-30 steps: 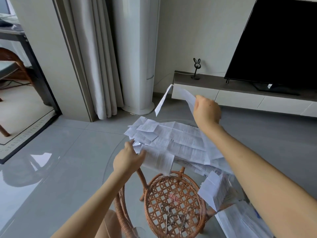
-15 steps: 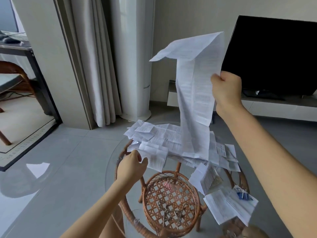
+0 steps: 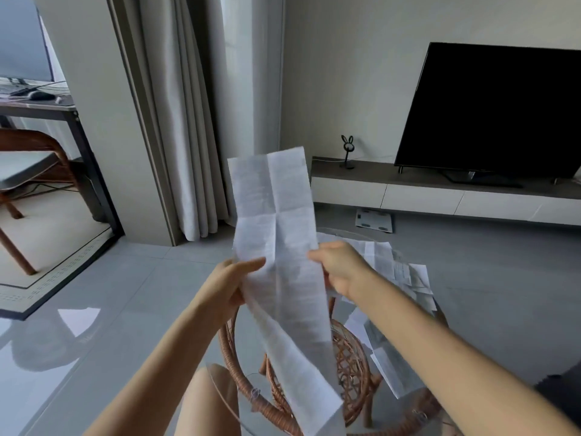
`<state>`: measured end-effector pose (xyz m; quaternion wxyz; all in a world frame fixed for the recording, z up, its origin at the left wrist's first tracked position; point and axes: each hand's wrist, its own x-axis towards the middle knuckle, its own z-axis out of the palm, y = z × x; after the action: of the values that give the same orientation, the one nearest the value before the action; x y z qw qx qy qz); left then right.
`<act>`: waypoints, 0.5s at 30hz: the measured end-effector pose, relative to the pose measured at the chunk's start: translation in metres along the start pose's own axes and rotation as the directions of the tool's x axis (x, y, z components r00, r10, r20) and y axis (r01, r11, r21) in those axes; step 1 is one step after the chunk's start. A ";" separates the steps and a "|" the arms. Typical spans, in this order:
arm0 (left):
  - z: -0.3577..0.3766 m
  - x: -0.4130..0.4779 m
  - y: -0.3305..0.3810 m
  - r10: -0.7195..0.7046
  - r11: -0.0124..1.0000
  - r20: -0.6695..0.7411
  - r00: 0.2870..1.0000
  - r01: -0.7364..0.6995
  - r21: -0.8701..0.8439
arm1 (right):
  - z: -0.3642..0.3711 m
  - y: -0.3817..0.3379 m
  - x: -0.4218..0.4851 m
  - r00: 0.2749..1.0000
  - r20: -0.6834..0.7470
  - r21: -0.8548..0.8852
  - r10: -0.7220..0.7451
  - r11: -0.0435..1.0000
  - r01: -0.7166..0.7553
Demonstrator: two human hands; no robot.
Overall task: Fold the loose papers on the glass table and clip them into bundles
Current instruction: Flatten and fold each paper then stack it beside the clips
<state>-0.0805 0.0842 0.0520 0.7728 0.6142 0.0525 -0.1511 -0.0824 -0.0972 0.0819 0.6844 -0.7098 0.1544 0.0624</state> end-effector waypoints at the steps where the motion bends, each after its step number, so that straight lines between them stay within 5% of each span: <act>1: -0.005 0.002 -0.003 0.000 1.000 -0.109 0.994 0.000 0.003 | 0.006 0.005 0.000 0.999 0.036 -0.003 0.012 1.000 -0.012; 3: -0.017 0.004 -0.006 -0.002 1.000 -0.249 0.969 0.001 -0.005 | 0.009 0.013 0.006 0.998 0.056 -0.043 -0.022 0.999 0.025; 5: -0.033 0.006 -0.008 -0.001 1.000 -0.304 0.953 -0.005 -0.018 | 0.001 0.028 0.027 0.994 0.030 -0.270 -0.102 0.957 0.106; 8: -0.059 0.009 -0.008 0.009 0.998 -0.348 0.937 -0.028 -0.050 | -0.005 0.053 0.058 0.988 0.128 -0.643 -0.082 0.752 0.146; 12: -0.080 0.018 -0.005 0.025 0.995 -0.355 0.935 -0.056 -0.077 | 0.005 0.075 0.089 0.984 0.174 -0.729 0.049 0.678 0.095; 15: -0.085 0.023 -0.003 0.029 0.997 -0.347 0.938 -0.051 -0.053 | 0.008 0.080 0.101 0.997 0.074 -0.816 0.031 0.577 0.043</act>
<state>-0.0507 0.1616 0.0229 0.7730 0.6080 0.1795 -0.0235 -0.0099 -0.1042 -0.0249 0.2871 -0.9424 0.0784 0.1526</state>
